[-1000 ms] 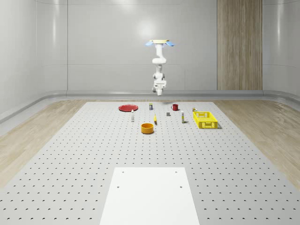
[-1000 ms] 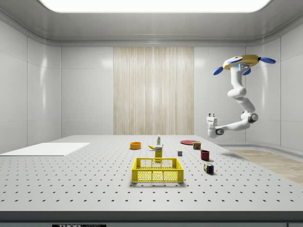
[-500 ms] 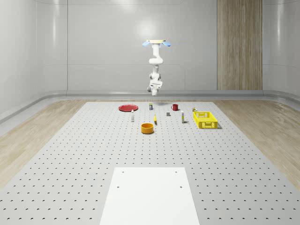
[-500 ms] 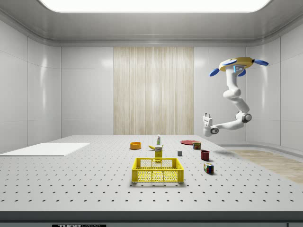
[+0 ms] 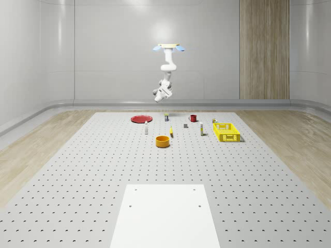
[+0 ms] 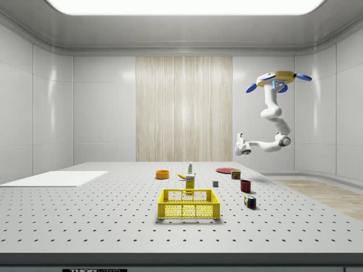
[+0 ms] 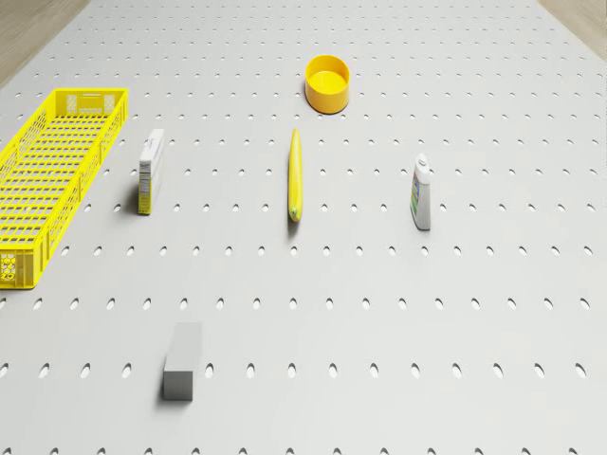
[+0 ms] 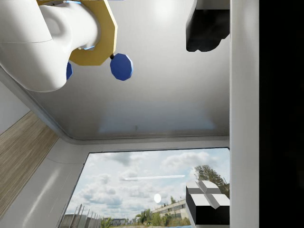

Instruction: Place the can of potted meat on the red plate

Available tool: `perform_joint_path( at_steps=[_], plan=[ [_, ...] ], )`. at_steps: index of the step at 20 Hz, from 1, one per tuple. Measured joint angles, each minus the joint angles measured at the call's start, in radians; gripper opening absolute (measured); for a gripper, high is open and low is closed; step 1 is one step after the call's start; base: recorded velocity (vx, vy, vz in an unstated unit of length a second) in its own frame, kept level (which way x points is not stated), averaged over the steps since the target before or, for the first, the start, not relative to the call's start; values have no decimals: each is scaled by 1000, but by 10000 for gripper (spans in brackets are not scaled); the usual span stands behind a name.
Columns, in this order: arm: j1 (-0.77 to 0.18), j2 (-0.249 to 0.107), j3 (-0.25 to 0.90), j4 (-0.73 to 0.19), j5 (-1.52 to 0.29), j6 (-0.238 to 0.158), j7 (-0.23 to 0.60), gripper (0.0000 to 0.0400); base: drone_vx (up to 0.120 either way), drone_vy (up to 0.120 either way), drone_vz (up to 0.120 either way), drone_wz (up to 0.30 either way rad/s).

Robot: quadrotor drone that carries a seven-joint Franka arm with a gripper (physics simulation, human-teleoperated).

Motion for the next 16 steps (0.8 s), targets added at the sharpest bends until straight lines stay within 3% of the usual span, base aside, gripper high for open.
perform_joint_path(
  at_steps=[6, 11, 16],
  plan=[
    [-198, -79, 374, -354, -651, 1, 187, 400, 0, -113, -120, 0],
    [-461, -147, 596, -585, -1091, -97, 405, 400, 0, 0, -120, 0],
    [-678, -206, 715, -662, -1283, -198, 553, 400, 0, 0, -120, 0]
  ],
)
